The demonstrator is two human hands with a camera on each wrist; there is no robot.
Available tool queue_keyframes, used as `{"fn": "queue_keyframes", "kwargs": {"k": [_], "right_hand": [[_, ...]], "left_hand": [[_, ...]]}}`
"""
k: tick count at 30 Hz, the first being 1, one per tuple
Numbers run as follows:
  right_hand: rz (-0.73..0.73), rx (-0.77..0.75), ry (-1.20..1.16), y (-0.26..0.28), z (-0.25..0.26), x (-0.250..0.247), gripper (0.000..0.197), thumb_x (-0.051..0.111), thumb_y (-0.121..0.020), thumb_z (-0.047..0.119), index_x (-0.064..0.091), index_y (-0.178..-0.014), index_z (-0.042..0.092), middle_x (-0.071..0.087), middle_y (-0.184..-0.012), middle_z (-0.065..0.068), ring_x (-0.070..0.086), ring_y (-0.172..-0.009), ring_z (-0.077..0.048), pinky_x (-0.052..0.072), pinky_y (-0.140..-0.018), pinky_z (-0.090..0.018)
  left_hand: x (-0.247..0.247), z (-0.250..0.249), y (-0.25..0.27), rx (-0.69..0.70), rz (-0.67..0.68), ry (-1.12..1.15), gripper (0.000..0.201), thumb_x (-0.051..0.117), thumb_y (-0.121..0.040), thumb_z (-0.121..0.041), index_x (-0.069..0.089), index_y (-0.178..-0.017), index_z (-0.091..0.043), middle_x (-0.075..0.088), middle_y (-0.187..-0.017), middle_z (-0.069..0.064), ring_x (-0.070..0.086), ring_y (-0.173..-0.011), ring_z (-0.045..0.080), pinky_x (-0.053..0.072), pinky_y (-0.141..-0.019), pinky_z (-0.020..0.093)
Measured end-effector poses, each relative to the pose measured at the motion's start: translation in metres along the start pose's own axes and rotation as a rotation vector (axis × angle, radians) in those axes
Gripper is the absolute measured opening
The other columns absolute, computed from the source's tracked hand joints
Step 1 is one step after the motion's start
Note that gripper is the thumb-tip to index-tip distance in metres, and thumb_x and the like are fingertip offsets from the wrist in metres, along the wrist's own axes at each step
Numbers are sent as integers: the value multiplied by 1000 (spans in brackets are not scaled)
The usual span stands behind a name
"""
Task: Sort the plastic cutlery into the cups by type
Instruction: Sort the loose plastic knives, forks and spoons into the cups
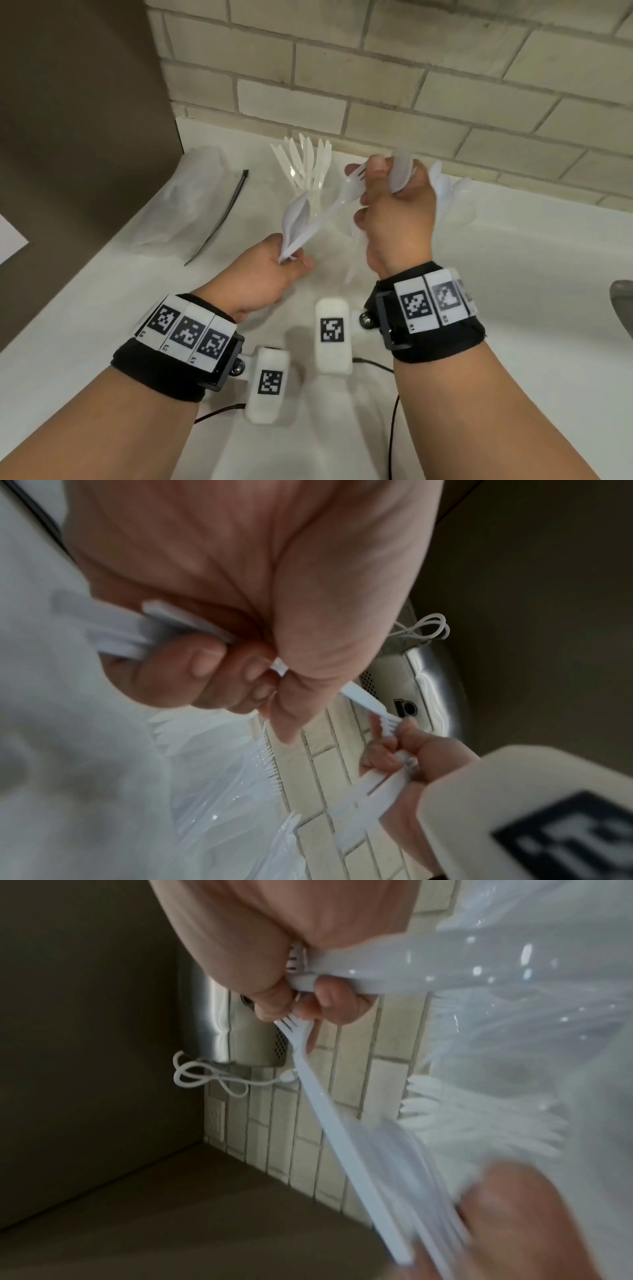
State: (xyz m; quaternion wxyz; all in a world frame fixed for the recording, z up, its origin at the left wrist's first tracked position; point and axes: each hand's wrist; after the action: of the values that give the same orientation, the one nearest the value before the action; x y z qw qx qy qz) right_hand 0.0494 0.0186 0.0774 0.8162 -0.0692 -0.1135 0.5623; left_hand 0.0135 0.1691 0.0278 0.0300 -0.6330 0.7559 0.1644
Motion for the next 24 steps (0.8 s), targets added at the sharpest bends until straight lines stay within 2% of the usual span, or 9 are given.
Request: {"fn": "queue_keyframes", "kwargs": {"k": [2, 5, 6, 9, 11, 15, 18, 22, 24], "right_hand": [[-100, -61, -12, -19, 12, -12, 14, 57, -92, 26, 49, -81, 23, 72, -85, -10, 65, -70, -17, 50, -64, -35], [-170, -207, -21, -51, 28, -25, 13, 55, -93, 18, 45, -84, 19, 66, -71, -5, 71, -72, -25, 58, -71, -44], [-159, -229, -29, -60, 31, -27, 13, 54, -92, 17, 44, -84, 18, 63, -73, -7, 70, -70, -30, 59, -67, -45], [-138, -256, 21, -84, 32, -24, 13, 54, -93, 11, 44, -89, 17, 54, -86, -9, 63, -52, -32, 54, -45, -32], [-126, -272, 80, -97, 27, -15, 14, 57, -91, 9, 46, -93, 17, 54, -91, -6, 59, -56, -29, 47, -40, -23], [-77, -275, 76, -116, 7, 2, 31, 57, -91, 3, 43, -88, 31, 52, -89, 4, 55, -69, -19, 54, -51, -23], [-45, -290, 87, -125, -10, 10, 31, 56, -92, 3, 43, -89, 31, 50, -87, 7, 54, -71, -13, 55, -62, -23], [-57, -179, 128, -134, -38, 10, 26, 61, -89, 9, 46, -86, 30, 55, -85, 3, 59, -67, -21, 54, -59, -22], [-57, -80, 158, -136, -52, 5, 20, 70, -84, 18, 52, -84, 27, 63, -79, 1, 64, -70, -22, 57, -68, -29]], "left_hand": [[-2, 0, 1, 14, 1, -11, 10, 56, -91, -19, 49, -86, -15, 34, -68, 9, 30, -55, 15, 28, -52, 28], [-6, 2, 1, 11, -25, -16, 16, 55, -91, -19, 47, -79, -13, 36, -68, 7, 31, -55, 13, 28, -52, 26], [-7, 2, 1, -7, -40, -5, 17, 57, -91, -23, 49, -78, -14, 41, -65, 1, 35, -54, 12, 31, -52, 26], [-9, 2, 1, -39, -64, 42, 12, 61, -89, -31, 55, -88, -21, 43, -64, -7, 38, -54, 11, 35, -52, 27], [-10, 1, 2, -37, -68, 50, 13, 61, -89, -30, 55, -90, -19, 42, -63, -7, 37, -53, 12, 36, -51, 27], [-9, 0, 5, -23, -70, 52, 12, 60, -90, -26, 55, -87, -15, 41, -58, -10, 35, -50, 9, 37, -51, 25], [-10, 1, 4, -26, -73, 66, 13, 59, -91, -24, 53, -85, -14, 40, -50, -14, 33, -48, 8, 34, -50, 25], [-14, 3, 3, -48, -85, 74, 13, 60, -91, -25, 53, -83, -16, 38, -49, -13, 32, -45, 8, 33, -47, 24], [-15, 3, 2, -54, -81, 78, 13, 59, -91, -24, 53, -84, -15, 37, -49, -12, 31, -45, 9, 32, -47, 25]]}}
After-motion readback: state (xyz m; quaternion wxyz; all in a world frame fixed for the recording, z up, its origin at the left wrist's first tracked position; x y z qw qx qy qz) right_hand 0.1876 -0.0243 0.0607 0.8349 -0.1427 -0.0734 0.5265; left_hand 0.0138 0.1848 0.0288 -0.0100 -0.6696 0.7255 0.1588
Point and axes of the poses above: each hand's wrist, its own y-axis away from the middle knuckle, its own x-axis out of the palm, z = x × y
